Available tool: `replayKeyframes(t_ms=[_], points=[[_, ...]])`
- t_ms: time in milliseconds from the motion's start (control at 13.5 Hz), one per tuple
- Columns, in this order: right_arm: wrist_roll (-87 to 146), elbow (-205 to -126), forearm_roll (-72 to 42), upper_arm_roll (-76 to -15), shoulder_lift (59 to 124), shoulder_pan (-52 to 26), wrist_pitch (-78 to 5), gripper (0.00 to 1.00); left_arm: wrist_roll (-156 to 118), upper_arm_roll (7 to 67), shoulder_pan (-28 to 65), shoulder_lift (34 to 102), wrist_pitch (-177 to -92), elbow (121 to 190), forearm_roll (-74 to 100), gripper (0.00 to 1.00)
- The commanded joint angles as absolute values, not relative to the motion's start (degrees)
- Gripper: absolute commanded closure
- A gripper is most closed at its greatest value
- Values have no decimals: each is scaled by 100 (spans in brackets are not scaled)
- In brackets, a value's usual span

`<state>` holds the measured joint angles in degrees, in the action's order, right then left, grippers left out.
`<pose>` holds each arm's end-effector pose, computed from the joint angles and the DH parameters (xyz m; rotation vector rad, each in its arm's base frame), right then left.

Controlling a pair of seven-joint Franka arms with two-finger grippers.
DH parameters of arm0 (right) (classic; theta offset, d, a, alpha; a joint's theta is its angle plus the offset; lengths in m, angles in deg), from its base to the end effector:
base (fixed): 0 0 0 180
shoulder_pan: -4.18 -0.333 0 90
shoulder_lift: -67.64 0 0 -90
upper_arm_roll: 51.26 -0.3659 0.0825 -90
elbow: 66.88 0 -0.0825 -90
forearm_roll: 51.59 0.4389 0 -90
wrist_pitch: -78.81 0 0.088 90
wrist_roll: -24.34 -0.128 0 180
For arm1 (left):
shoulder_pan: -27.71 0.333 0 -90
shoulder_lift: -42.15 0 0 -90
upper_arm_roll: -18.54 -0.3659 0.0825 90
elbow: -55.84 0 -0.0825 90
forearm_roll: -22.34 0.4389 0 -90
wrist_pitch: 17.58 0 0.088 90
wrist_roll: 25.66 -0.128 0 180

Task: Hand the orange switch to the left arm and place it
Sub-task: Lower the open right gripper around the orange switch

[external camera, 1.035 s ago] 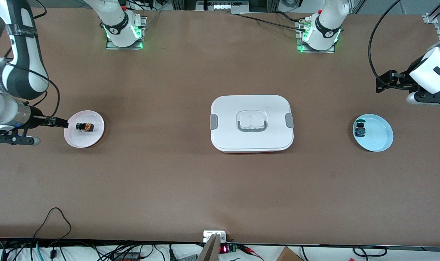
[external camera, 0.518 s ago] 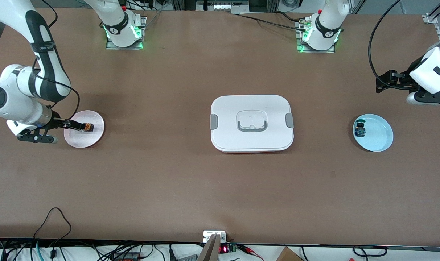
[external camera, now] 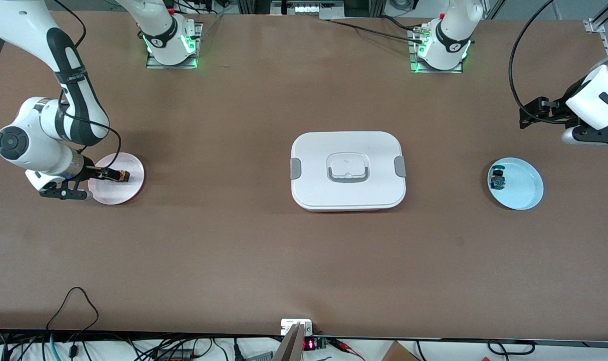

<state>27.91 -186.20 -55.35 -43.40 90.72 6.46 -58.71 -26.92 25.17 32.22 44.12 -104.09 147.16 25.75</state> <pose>0.6197 -0.1122 0.2073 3.0513 -0.0851 -0.1429 0.6101 -0.0135 0.6159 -3.0785 0.0909 0.1814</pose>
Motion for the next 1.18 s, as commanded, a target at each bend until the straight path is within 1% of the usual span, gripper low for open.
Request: replayKeyframes(t_ms=[0, 370, 592, 1109], points=[[2769, -18702, -5581, -4396, 9146, 690, -6006, 0, -2618, 2540, 3228, 4478, -10336, 14558, 2621, 0], [2751, -18781, -5581, -4396, 9243, 673, -6032, 0, -2618, 2531, 3228, 4478, -10336, 14558, 2621, 0], [2777, -18939, -5581, -4396, 9260, 664, -6199, 0, -2618, 2540, 3228, 4478, -10336, 14558, 2621, 0], [2812, -19010, -5589, -4396, 9392, 655, -6199, 0, -2618, 2540, 3228, 4478, -10336, 14558, 2621, 0]])
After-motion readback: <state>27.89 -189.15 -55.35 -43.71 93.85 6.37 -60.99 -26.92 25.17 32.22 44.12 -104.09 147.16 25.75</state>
